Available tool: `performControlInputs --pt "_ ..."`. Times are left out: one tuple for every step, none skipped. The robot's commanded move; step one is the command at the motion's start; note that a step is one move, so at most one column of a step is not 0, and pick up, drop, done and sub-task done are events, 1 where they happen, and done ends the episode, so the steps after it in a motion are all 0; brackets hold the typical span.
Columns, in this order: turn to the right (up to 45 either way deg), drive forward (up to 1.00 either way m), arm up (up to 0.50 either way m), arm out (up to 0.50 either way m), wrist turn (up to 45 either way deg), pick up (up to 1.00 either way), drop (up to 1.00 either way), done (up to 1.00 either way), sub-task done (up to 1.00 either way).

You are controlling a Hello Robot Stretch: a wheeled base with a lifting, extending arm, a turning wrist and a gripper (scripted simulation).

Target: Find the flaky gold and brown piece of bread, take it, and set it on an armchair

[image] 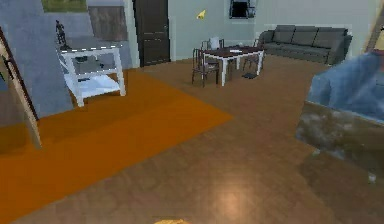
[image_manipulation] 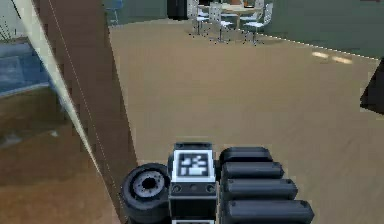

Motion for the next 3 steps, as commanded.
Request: performControlInputs --pt "-27.0 0.00 0.00 0.00 0.0 0.00 0.00 0.00 0.00" --pt "0.0 0.30 0.00 0.00 0.0 0.00 0.00 0.00 0.00" --pt "0.0 0.65 0.00 0.00 0.0 0.00 0.00 0.00 0.00"
